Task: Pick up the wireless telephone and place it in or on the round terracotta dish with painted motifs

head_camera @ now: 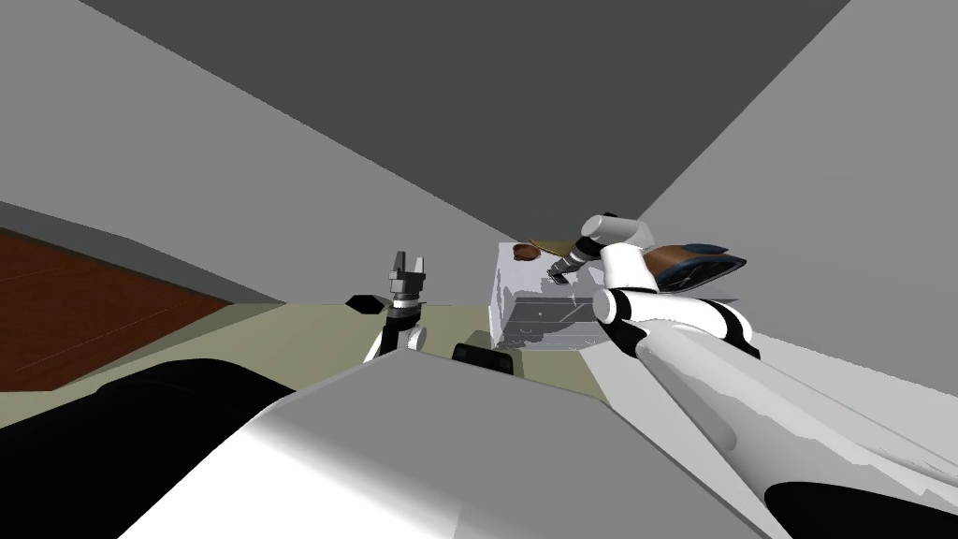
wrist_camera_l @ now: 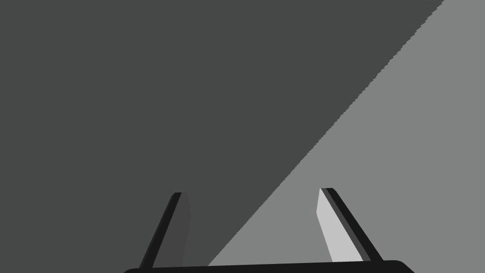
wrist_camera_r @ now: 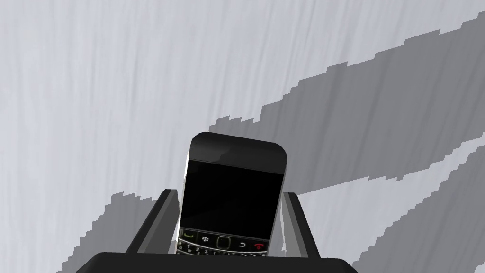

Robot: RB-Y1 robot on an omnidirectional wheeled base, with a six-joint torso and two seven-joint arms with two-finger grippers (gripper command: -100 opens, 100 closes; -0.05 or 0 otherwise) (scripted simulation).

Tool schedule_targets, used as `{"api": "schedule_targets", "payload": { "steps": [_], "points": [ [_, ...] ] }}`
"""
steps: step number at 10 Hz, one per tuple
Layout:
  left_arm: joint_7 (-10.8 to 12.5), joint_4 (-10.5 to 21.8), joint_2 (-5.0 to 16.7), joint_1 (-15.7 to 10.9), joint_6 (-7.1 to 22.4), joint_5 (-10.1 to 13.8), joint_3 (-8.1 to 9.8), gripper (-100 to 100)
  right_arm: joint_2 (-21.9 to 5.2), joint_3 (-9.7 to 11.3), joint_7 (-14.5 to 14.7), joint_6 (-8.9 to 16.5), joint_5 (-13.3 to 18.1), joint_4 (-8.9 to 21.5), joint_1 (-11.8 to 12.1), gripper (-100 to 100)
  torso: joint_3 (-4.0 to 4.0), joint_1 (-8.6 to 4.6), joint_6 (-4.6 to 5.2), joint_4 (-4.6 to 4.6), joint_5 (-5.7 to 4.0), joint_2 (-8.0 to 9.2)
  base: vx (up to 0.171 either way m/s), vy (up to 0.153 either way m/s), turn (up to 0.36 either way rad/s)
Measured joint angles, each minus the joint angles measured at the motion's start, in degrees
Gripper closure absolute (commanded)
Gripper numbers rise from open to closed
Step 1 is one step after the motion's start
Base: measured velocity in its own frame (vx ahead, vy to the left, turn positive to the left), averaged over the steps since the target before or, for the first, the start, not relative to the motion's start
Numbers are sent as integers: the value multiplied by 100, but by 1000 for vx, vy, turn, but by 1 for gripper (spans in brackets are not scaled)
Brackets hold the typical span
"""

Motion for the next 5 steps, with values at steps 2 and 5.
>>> {"api": "schedule_targets", "payload": {
  "steps": [2, 5],
  "points": [
    [0, 0, 0, 1, 0, 0, 0, 0, 0, 10, 34, 41, -29, -24, -25, 100, -2, 4, 10, 1, 2, -5, 47, 51, -240],
    [0, 0, 0, 0, 0, 0, 0, 0, -50, 36, 179, 218, -110, -76, -112, 0, -10, 19, -2, -4, 5, -17, 42, 47, -79]
  ]
}}
